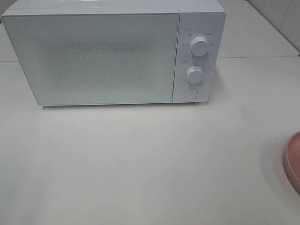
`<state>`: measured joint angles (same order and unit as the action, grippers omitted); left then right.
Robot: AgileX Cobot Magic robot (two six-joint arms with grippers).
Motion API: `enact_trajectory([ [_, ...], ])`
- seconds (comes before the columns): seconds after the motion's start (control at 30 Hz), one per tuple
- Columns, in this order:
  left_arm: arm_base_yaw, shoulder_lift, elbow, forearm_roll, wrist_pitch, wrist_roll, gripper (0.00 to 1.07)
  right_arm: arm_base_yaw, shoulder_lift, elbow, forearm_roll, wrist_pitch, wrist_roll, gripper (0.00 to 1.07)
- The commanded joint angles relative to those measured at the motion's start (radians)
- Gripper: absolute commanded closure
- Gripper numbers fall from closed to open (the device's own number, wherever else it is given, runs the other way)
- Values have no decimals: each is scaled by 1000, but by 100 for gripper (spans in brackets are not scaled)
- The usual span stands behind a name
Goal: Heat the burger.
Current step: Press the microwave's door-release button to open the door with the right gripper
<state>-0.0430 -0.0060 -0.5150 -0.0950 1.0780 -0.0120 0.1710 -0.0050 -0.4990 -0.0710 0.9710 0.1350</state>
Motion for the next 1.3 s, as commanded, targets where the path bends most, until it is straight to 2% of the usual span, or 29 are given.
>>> enact_trajectory([
  [0.03,3,-21,0,-10,-12,0,7,-6,-26,3,2,-9,-11,32],
  [0.5,3,-21,0,-10,-12,0,7,-6,-26,3,2,-8,-11,32],
  [0.73,3,-21,0,-10,-12,0,7,-6,-5,-34,2,-14,-11,32],
  [1.0,3,-21,0,-10,-12,0,7,-6,166,-48,-1,-123,-11,32],
  [1.3,3,-21,0,-10,-12,0,7,-6,278,-48,-1,-213,-11,32],
])
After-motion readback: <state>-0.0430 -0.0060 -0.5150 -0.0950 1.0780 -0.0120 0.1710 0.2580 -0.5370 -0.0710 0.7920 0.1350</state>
